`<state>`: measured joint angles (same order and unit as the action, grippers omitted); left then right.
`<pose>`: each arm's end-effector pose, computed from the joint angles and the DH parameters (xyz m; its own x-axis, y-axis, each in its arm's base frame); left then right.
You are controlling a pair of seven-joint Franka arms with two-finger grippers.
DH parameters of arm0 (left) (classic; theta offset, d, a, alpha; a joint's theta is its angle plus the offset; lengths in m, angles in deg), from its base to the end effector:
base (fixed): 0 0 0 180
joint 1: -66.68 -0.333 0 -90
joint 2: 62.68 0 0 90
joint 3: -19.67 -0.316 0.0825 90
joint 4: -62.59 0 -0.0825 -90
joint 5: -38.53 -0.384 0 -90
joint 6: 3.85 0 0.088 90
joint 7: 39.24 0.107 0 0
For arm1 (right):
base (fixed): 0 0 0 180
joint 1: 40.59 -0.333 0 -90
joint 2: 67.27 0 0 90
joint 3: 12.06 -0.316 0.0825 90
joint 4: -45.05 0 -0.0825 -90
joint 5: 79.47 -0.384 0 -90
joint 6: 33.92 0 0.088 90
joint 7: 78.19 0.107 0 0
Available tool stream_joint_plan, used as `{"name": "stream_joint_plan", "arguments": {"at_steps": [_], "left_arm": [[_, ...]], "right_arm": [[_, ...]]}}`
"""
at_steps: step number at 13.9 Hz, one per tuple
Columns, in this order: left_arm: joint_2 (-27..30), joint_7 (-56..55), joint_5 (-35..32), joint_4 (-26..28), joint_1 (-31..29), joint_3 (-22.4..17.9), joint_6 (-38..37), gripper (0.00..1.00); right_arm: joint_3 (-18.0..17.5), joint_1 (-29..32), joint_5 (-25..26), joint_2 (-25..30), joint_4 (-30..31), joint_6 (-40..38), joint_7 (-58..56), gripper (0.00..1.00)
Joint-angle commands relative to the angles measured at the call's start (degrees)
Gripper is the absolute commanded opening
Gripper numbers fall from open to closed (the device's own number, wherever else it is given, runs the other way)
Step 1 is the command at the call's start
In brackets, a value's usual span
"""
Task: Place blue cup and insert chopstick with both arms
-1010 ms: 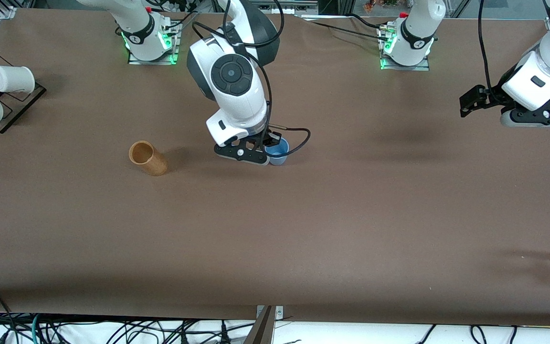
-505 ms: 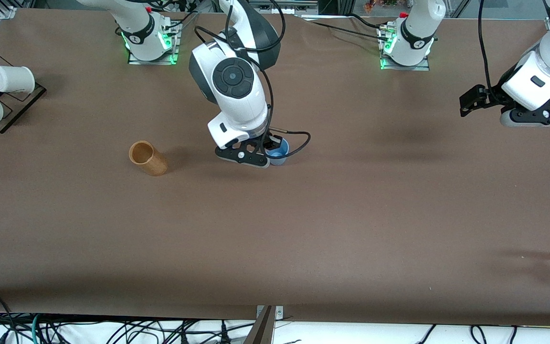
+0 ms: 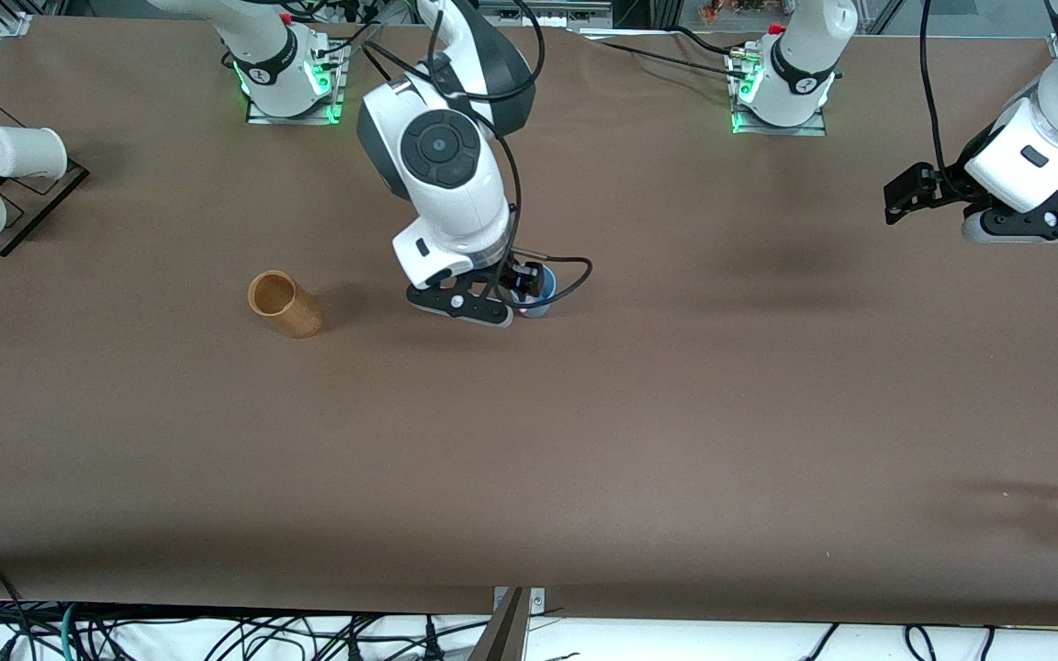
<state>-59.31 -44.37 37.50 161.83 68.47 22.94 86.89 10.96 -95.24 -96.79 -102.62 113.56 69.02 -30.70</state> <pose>0.5303 -0.0458 0.5816 0.9962 0.0017 -0.0873 -0.0008 -0.9996 -0.0292 0.5603 0.4641 0.4457 0.9636 -0.2654 -0.0317 -0.2670 -0.9614 -0.0661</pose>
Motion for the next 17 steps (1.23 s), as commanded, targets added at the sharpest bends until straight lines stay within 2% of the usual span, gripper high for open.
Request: {"name": "stream_joint_plan", "arguments": {"at_steps": [1,5,10,12,13,15,17], "left_arm": [[0.23,1.35,0.94,-0.89,-0.3,0.16,-1.27,1.0],[0.23,1.35,0.94,-0.89,-0.3,0.16,-1.27,1.0],[0.23,1.44,0.94,-0.89,-0.3,0.16,-1.35,1.0],[0.23,1.35,0.94,-0.89,-0.3,0.16,-1.44,1.0],[0.23,1.35,0.94,-0.89,-0.3,0.16,-1.35,1.0],[0.23,1.35,0.94,-0.89,-0.3,0.16,-1.44,1.0],[0.23,1.35,0.94,-0.89,-0.3,0.16,-1.44,1.0]], "right_arm": [[0.36,3.48,-0.43,6.07,0.31,-5.8,-1.17,1.0],[0.01,11.65,3.34,14.06,3.55,-11.17,-14.85,1.0],[-1.49,22.55,9.92,27.42,15.5,-12.5,-35.16,1.0],[-2.01,26.68,12.13,29.72,16.48,-15.21,-39.56,1.0],[-4.02,30.44,12.66,30.51,16.22,-16.44,-42.63,1.0],[-11.21,39.5,14.85,32.79,16.39,-17.59,-46.69,1.0],[-11.68,40.85,16.26,34.03,16.22,-19.69,-47.41,1.0]]}}
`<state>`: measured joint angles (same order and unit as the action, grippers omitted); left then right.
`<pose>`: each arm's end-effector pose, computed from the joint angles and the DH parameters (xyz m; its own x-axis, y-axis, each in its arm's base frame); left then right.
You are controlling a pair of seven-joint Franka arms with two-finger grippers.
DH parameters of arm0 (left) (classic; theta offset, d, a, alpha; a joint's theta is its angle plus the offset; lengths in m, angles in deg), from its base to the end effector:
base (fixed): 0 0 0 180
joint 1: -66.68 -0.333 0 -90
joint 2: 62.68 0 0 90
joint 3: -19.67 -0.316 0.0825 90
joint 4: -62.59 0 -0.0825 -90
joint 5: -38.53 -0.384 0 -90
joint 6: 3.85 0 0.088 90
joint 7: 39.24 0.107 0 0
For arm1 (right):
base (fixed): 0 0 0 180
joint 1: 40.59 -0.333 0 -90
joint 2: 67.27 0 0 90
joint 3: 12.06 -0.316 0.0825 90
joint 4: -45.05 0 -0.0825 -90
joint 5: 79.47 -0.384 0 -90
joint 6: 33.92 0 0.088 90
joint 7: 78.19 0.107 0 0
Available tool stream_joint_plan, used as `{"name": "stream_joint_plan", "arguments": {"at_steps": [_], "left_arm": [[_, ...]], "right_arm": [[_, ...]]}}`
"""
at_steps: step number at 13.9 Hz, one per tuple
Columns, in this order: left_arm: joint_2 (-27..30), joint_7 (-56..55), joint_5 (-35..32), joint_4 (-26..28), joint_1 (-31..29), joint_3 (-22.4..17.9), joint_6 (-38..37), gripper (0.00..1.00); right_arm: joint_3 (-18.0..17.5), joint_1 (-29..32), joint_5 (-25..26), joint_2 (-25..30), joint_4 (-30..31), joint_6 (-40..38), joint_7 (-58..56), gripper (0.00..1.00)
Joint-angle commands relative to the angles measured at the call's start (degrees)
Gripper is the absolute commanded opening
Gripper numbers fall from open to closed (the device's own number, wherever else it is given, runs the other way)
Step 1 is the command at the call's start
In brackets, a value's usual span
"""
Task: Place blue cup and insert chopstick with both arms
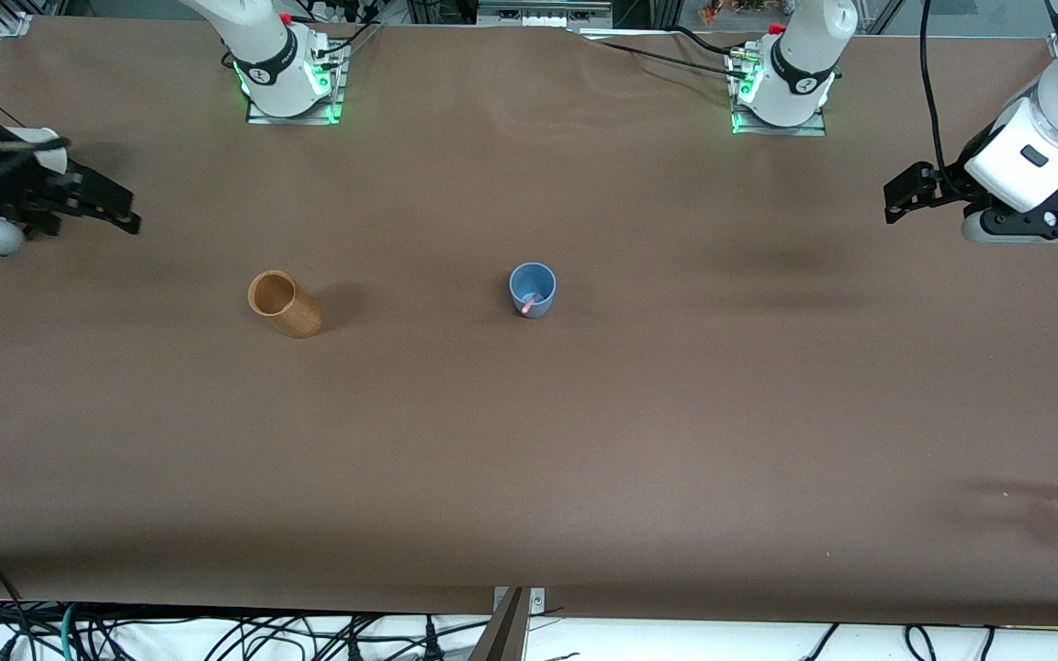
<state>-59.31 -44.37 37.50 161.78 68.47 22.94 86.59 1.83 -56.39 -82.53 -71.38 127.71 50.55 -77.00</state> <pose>0.5298 -0.0458 0.5816 0.9958 0.0018 -0.0916 -0.0009 -0.9996 -0.0295 0.5660 0.0306 0.6370 0.9991 0.0176 -0.0387 0.0163 -0.9992 -0.0353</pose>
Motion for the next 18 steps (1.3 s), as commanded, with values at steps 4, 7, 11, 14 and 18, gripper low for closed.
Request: {"name": "stream_joint_plan", "arguments": {"at_steps": [4,7,11,14,18], "left_arm": [[0.23,1.35,0.94,-0.85,-0.3,0.16,-1.06,1.0],[0.23,1.35,0.94,-0.85,-0.3,0.16,-1.14,1.0],[0.23,1.35,0.94,-0.85,-0.3,0.16,-1.14,1.0],[0.23,1.44,0.94,-0.85,-0.3,0.16,-1.14,1.0],[0.14,1.44,0.94,-0.85,-0.3,0.16,-1.14,1.0]], "right_arm": [[-5.27,4.46,3.5,4.2,3.29,-1.67,-1.02,1.0],[-5.8,4.55,4.02,7.96,10.65,2.61,-0.57,1.0],[-6.24,4.55,3.94,9.65,12.7,3.08,-0.75,1.0],[-6.24,4.64,3.41,9.65,12.35,3.07,-0.49,1.0],[-6.24,4.64,3.41,9.74,12.17,2.28,-1.01,1.0]]}}
